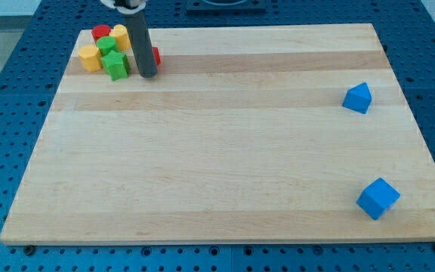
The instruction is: Push the blue triangle into the group of blocks
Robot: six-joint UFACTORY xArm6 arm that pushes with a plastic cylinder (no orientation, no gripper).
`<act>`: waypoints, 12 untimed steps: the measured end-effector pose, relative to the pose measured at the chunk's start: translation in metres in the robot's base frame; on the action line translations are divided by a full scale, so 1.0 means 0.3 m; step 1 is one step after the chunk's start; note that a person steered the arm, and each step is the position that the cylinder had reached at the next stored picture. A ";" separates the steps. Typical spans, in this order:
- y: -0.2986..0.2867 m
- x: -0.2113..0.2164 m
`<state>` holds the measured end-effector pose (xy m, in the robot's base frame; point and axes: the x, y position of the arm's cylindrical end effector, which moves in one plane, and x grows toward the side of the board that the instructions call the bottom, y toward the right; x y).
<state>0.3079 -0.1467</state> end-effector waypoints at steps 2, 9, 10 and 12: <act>-0.011 -0.078; 1.341 0.466; 1.338 0.298; 1.095 0.379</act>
<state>0.4216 0.1819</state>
